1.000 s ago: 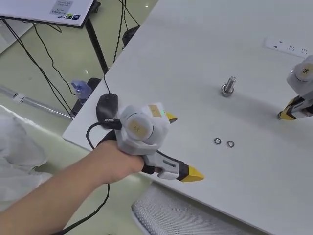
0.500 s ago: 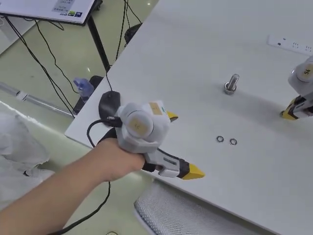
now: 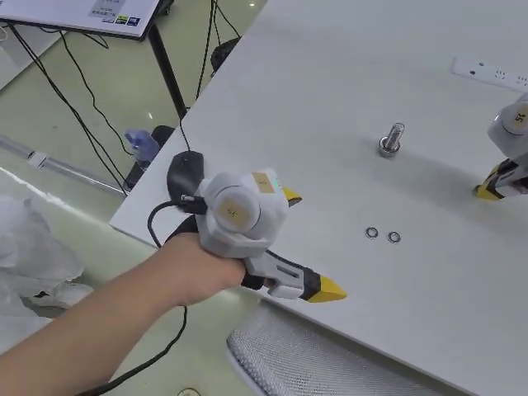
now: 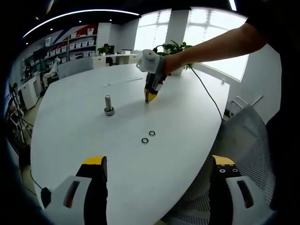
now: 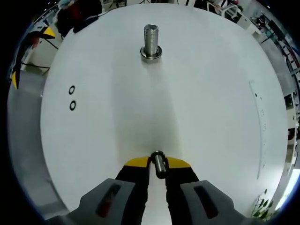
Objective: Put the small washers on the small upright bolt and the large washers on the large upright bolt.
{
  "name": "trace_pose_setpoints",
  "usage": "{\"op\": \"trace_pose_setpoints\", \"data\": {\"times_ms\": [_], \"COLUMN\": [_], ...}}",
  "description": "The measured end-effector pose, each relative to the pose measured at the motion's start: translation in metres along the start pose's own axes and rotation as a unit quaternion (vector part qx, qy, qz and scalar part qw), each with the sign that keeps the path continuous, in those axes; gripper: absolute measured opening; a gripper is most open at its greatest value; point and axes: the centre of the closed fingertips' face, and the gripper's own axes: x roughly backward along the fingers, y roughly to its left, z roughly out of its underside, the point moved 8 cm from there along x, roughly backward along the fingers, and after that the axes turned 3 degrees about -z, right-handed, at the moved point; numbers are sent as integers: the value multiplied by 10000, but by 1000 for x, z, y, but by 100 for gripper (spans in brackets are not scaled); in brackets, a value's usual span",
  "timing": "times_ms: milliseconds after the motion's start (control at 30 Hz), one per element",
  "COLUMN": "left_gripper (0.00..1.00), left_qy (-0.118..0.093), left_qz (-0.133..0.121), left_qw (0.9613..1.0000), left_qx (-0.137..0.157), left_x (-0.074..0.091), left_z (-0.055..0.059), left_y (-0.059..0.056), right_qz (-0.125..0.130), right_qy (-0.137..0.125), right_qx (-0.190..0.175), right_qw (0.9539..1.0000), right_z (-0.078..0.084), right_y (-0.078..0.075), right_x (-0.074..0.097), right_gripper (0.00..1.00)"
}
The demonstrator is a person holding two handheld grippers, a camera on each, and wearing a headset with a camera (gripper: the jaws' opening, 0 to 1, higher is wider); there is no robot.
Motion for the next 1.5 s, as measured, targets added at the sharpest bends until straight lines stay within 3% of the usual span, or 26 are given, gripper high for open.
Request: {"op": "trace_pose_setpoints", "data": {"times_ms": [567,867,1233,1500], "left_gripper": [90,90,93,98], "left_qy": [-4,-47,-129,-68], "left_qz": [-13,-23,-27,-114], "left_qw": [10000,10000,9999,9996], "left_qx": [13,-50,-103,-256], "left_x": [2,4,10,15], "left_z": [2,-2,-8,-9], "left_y": [-1,-1,-2,-1], "right_qz": [-8,90,162,51], "right_qy": [-4,-122,-323,-480], "right_qx": [88,146,419,599], "right_qw": [10000,9998,9985,9970], "right_z": [-3,-9,-31,-43], "right_y": [-2,-4,2,22], "right_x": [1,17,32,41], "right_gripper": [20,26,34,37]}}
